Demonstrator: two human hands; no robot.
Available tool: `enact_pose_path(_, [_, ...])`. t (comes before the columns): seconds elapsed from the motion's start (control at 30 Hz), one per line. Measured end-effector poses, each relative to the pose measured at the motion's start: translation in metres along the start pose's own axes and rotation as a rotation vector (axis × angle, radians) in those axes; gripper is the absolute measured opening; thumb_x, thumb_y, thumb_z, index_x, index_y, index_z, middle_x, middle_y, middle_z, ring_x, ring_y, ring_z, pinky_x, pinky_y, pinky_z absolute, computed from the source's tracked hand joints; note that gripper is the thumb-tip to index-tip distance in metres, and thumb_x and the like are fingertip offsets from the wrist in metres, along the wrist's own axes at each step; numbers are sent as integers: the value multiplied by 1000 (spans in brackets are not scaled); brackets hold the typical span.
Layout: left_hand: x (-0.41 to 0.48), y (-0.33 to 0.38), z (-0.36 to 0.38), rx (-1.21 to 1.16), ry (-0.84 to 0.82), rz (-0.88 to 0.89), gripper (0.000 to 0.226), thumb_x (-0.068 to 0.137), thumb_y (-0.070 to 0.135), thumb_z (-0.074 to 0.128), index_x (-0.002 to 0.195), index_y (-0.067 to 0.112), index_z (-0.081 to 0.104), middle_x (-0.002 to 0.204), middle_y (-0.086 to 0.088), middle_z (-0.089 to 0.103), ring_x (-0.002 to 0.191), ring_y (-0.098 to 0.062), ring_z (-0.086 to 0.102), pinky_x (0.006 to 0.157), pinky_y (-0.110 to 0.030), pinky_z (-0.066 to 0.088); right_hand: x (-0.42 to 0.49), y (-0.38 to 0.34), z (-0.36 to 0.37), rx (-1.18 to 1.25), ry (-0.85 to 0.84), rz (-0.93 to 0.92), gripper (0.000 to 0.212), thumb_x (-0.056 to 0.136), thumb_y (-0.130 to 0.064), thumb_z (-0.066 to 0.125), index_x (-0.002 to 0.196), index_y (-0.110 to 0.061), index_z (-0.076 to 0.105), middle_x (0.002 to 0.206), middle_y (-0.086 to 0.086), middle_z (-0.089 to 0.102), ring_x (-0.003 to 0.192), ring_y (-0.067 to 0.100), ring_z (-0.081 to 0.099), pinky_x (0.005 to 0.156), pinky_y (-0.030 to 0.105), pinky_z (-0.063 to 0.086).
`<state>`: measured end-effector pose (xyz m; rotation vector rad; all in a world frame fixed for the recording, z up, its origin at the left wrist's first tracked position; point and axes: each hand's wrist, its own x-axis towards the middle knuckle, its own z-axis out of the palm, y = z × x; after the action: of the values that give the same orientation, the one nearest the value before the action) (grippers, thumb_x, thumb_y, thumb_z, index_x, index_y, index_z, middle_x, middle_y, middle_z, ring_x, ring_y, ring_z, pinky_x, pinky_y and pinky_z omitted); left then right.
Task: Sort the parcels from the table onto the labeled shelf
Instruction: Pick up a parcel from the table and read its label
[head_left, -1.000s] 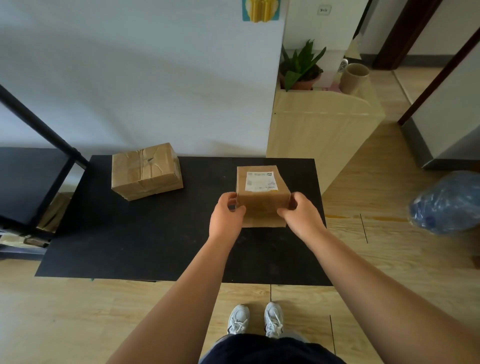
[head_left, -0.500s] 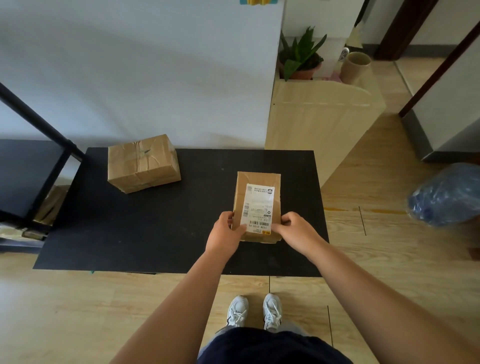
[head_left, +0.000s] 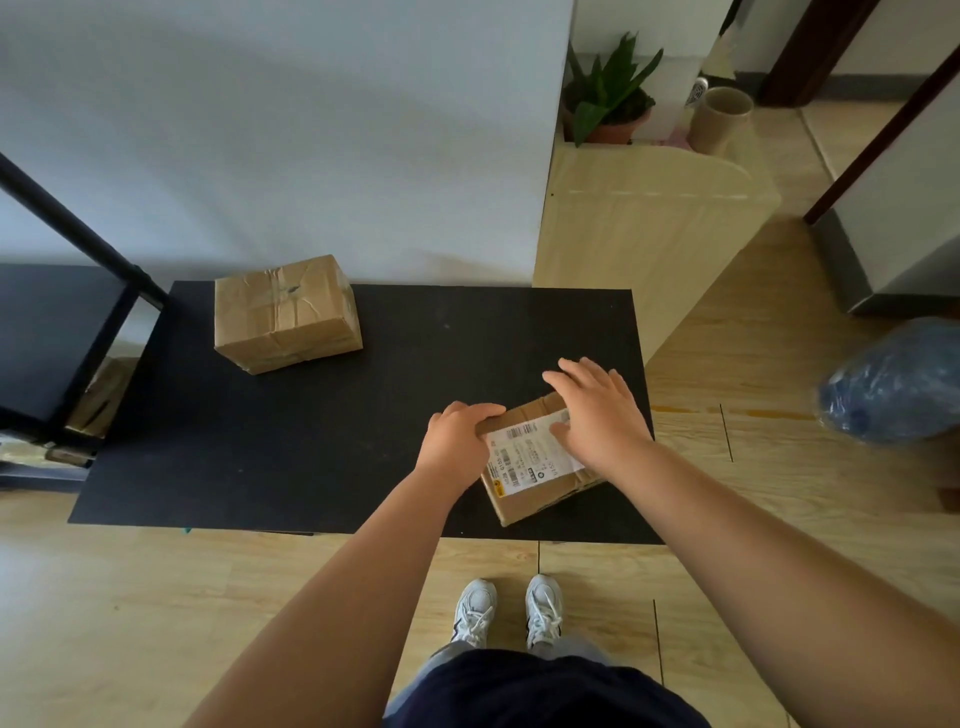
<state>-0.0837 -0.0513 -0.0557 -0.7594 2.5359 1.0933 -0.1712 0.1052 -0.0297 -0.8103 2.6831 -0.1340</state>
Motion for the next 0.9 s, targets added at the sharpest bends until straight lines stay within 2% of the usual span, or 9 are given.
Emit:
enact_pose_path(0.07, [-2, 2, 1, -8, 107, 5, 44, 99, 7, 52, 136, 28, 60, 131, 0, 53, 111, -15, 53, 79, -24, 51, 3, 2, 4, -61, -88, -20, 73, 95, -27, 64, 159, -27, 27, 169, 1, 20, 157, 24, 7, 126, 51, 6])
enact_pose_path(0.13, [-3, 1, 2, -60, 190, -43, 44, 98, 10, 56, 140, 24, 56, 133, -2, 54, 105, -13, 57, 79, -24, 54, 3, 4, 7, -36, -133, -2, 71, 95, -31, 64, 158, -28, 30, 166, 0, 28, 156, 23, 14, 126, 52, 9])
enact_pose_path(0.3, [-12, -1, 8, -147, 241, -155, 57, 97, 23, 63, 150, 25, 42, 142, -3, 50, 121, -19, 58, 90, -32, 58, 5, 3, 7, -109, -89, 55, 66, 93, -43, 63, 152, -26, 39, 154, 1, 47, 147, 24, 36, 123, 48, 22])
enact_pose_path(0.4, [-15, 0, 8, -184, 255, -194, 66, 95, 25, 66, 153, 25, 35, 150, -4, 44, 129, -22, 54, 95, -39, 57, 8, 3, 9, -165, -39, 149, 60, 96, -52, 54, 146, -21, 45, 142, 5, 56, 135, 27, 48, 115, 45, 35])
enact_pose_path(0.47, [-17, 4, 7, -197, 245, -224, 69, 95, 26, 66, 154, 24, 31, 152, -5, 41, 126, -22, 55, 91, -37, 57, 8, 4, 10, -140, -23, 249, 61, 97, -55, 50, 143, -17, 48, 138, 8, 57, 130, 29, 51, 106, 42, 43])
enact_pose_path(0.57, [-18, 12, 11, -227, 183, -302, 70, 98, 30, 61, 157, 21, 26, 156, -7, 38, 118, -23, 61, 71, -26, 51, 7, 4, 12, -76, -17, 371, 63, 96, -58, 50, 141, -14, 50, 136, 11, 58, 126, 30, 53, 96, 40, 49])
enact_pose_path(0.7, [-16, 16, 27, -328, 1, -327, 54, 100, 37, 54, 148, 18, 39, 141, -4, 57, 109, -19, 65, 66, -23, 49, 2, -4, 15, 24, -94, 428, 66, 94, -60, 51, 141, -13, 47, 130, 11, 59, 116, 28, 60, 81, 37, 52])
enact_pose_path(0.77, [-15, 15, 34, -354, -47, -307, 53, 100, 36, 54, 149, 22, 37, 138, -1, 61, 109, -18, 66, 60, -21, 49, -3, -9, 20, 77, -120, 433, 64, 95, -60, 50, 140, -15, 46, 124, 9, 61, 108, 25, 64, 74, 35, 53])
enact_pose_path(0.9, [-14, 6, 31, -337, -64, -255, 60, 103, 31, 52, 156, 29, 25, 142, 0, 57, 118, -21, 64, 72, -26, 54, -12, -12, 28, 220, -152, 452, 63, 95, -61, 49, 139, -15, 47, 118, 4, 66, 95, 20, 67, 61, 29, 50])
